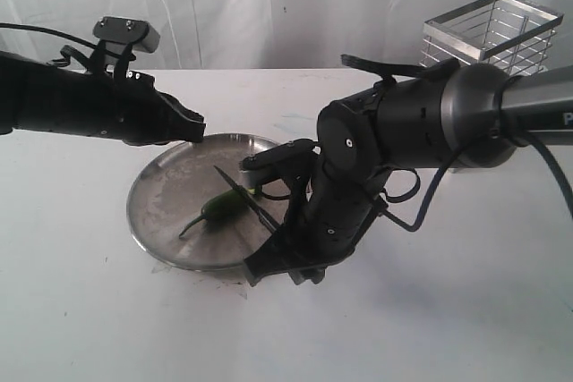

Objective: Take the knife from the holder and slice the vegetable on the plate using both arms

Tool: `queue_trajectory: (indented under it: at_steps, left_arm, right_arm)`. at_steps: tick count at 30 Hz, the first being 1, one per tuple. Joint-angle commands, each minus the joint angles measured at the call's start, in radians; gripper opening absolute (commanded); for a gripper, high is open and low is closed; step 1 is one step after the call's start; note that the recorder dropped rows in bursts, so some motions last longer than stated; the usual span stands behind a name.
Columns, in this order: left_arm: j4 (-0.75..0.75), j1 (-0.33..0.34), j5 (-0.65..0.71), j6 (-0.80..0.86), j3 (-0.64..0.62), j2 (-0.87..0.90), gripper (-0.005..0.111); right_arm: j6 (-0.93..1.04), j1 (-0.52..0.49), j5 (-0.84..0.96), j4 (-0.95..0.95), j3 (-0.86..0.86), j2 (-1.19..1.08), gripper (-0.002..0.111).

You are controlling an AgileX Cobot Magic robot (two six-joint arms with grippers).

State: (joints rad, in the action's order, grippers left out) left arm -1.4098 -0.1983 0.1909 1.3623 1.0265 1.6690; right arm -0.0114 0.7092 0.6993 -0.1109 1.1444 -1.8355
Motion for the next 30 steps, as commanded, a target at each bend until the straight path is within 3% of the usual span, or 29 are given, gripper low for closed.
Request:
queue_trajectory:
  at_steps: [1,9,19,30]
  left_arm:
    - [-0.041,-0.001,-0.032,-0.002,0.041,0.053,0.000]
    - [-0.043,-0.001,0.091,0.000,0.128,0.131,0.000]
    - [-0.046,-0.001,0.093,0.000,0.133,0.146,0.000]
    - [-0.046,-0.001,0.088,0.004,0.133,0.146,0.000]
  right_arm:
    - [0.005,0.005,0.006,-0.016,-0.005,0.007,0.000]
    - [-0.041,0.005,-0.044,-0.020,-0.005,0.007,0.000]
    - [-0.120,-0.006,-0.119,0.017,-0.003,-0.019,0.000]
    - [-0.107,-0.010,-0.048,0.010,-0.005,-0.025,0.000]
